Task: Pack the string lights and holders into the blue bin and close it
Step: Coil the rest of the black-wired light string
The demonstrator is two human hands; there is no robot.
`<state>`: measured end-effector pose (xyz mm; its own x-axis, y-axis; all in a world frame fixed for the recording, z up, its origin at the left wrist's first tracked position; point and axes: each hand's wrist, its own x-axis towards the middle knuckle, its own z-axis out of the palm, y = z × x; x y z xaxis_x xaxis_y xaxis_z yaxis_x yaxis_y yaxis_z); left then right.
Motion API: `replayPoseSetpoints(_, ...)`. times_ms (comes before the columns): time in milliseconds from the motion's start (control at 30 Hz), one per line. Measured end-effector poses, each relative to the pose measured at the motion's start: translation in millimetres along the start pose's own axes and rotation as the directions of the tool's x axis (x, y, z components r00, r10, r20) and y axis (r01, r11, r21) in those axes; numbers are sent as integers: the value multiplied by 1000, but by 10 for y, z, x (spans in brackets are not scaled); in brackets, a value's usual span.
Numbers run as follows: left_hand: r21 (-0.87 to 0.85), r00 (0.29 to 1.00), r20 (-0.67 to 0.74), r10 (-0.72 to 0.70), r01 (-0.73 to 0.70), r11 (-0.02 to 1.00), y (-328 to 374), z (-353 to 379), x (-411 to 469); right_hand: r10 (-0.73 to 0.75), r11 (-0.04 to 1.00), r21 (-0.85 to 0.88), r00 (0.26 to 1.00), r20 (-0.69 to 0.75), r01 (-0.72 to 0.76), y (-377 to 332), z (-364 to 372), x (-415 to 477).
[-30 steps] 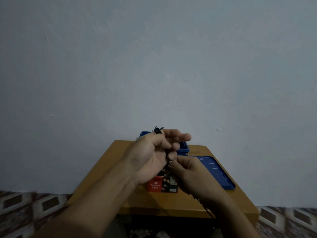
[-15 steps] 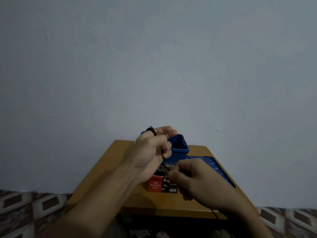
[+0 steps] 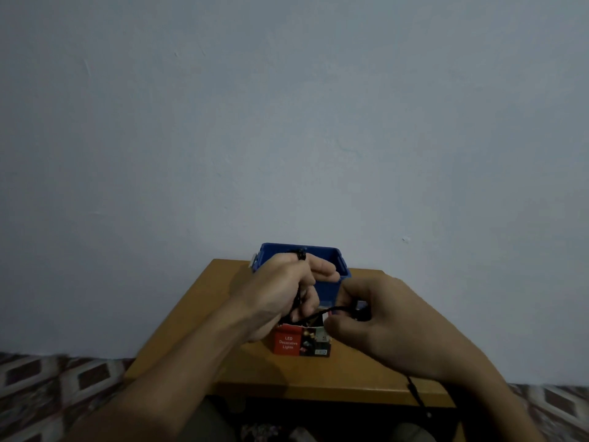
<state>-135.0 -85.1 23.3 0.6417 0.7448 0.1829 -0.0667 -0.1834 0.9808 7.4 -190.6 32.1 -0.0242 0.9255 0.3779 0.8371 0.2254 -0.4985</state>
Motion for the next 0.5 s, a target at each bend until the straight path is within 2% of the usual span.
replayPoseSetpoints(100,-33,997,78,-17,20,999,-5,-20,4,-45,996,65,983,-177,57,-23,99,29)
replayPoseSetpoints(200,-89,989,147,-17,30,996,-18,-37,9,1,982,184,973,-231,43,-2,156,71)
replayPoseSetpoints(333,-69,964,258,-56,77,995,0,-67,-15,33,960,278,987,-156,12,22,100,91)
replayPoseSetpoints(433,-80,957,287,-29,55,995,-20,-97,-8,54,933,359,997,-46,-34,22,100,92)
replayPoseSetpoints(500,-91,958,288,-20,48,995,-43,-99,-5,70,921,386,997,-45,-48,50,117,103)
